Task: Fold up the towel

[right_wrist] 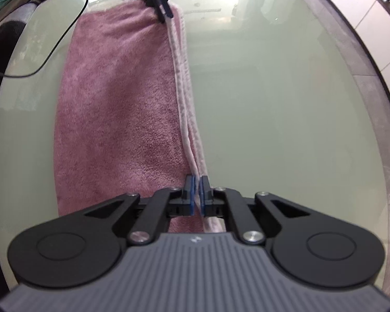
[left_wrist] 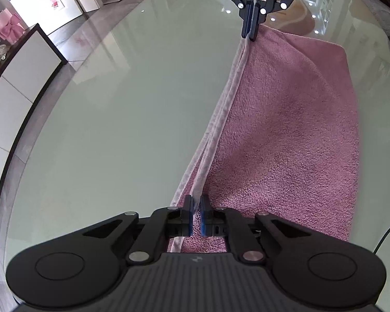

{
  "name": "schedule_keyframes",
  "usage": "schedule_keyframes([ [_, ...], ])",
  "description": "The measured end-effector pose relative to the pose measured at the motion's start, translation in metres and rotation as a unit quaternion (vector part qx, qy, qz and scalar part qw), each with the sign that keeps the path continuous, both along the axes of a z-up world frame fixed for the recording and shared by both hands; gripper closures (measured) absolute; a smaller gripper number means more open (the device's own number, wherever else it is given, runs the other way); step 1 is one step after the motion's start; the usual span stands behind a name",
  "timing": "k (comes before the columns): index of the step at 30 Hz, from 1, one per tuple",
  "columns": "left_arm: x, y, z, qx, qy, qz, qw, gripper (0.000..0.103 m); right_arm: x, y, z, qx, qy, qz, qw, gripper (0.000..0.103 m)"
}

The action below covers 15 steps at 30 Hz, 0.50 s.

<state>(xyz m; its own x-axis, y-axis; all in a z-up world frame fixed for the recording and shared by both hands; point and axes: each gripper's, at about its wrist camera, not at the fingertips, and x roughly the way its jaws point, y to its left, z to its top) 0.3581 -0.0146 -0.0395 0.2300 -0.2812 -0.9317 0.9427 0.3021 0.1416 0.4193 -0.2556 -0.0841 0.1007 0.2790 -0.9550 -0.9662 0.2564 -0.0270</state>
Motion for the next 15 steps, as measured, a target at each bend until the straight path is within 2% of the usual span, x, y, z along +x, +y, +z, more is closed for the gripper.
schedule_keyframes([
  [6, 0.003, 0.002, -0.006, -0.003, -0.004, 0.015, 0.9999, 0.097, -0.002, -0.011, -0.001, 0.012, -0.011, -0.03, 0.999, 0.099],
  [8, 0.001, 0.0, -0.01, -0.001, -0.016, 0.018, 0.9997, 0.091, -0.003, -0.017, 0.001, 0.022, -0.016, -0.047, 0.999, 0.097],
  [9, 0.0, -0.001, -0.01, 0.001, -0.025, 0.018, 0.9995, 0.08, -0.004, -0.021, 0.002, 0.027, -0.018, -0.055, 0.998, 0.095],
  [10, -0.002, -0.002, -0.009, 0.004, -0.036, 0.019, 0.9991, 0.07, -0.005, -0.024, 0.003, 0.031, -0.02, -0.063, 0.997, 0.087],
  [11, 0.003, -0.004, -0.009, 0.006, -0.039, 0.02, 0.999, 0.065, -0.005, -0.027, 0.004, 0.036, -0.022, -0.072, 0.997, 0.079],
  [12, 0.002, -0.001, -0.006, 0.012, -0.059, 0.024, 0.9979, 0.061, -0.006, -0.031, 0.005, 0.041, -0.024, -0.08, 0.996, 0.076],
  [15, 0.004, 0.009, 0.003, 0.004, -0.066, 0.039, 0.997, 0.061, -0.006, -0.044, 0.01, 0.061, -0.024, -0.111, 0.992, 0.076],
])
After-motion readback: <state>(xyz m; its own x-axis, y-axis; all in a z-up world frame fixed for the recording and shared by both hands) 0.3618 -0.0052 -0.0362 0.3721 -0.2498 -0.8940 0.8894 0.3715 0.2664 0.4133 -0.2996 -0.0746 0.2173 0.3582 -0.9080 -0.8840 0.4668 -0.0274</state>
